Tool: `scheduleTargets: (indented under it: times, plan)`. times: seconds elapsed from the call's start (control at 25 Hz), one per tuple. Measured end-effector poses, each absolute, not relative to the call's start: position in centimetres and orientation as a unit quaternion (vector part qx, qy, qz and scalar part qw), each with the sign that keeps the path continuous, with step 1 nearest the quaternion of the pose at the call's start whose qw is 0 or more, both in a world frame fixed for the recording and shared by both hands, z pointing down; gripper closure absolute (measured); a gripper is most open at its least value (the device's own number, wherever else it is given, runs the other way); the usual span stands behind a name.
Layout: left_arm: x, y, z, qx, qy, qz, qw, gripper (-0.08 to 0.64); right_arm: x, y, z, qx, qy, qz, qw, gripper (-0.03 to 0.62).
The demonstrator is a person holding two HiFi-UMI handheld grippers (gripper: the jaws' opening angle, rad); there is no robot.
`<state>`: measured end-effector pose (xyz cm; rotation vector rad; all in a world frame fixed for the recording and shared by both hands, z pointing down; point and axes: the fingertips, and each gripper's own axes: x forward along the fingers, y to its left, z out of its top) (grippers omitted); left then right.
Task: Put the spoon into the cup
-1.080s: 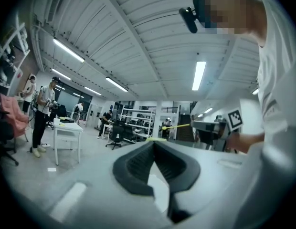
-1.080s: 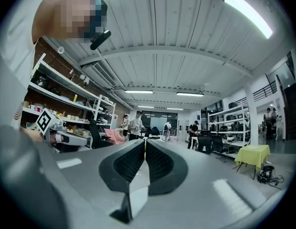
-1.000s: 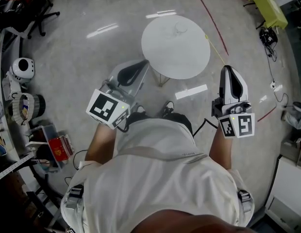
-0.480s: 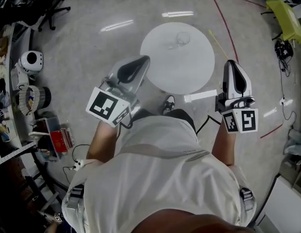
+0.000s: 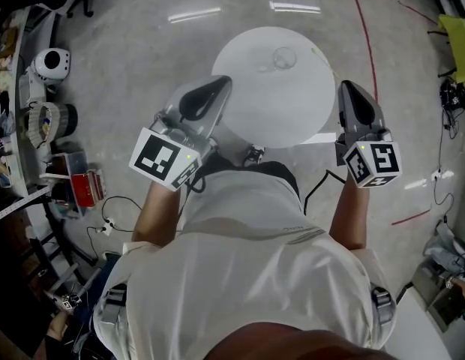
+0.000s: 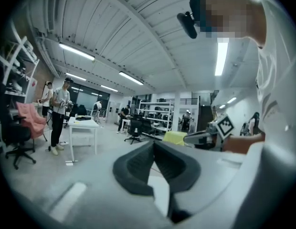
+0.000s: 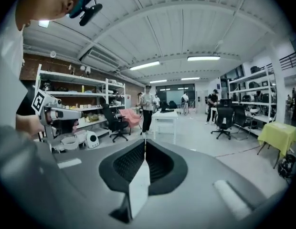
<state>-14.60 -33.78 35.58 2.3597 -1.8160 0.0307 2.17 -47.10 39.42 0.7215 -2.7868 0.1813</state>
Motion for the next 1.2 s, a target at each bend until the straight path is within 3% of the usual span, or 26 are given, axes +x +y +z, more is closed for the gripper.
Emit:
scheduleTargets:
  times: [0.6,1.2]
  plan:
    - [-20.1,-34.8,37.6,0.780,-0.617,0.021,0.099,0.558,-7.1,-51.6,58.8,0.234,-0.903,0.051,0.357,0.580]
    - [-22.3,-34.9,38.8,0.758,-0.642,0.032,0.111,0.558,-9.2,-53.5,67.3,0.239,-0.883,0.067,0.399,0.578]
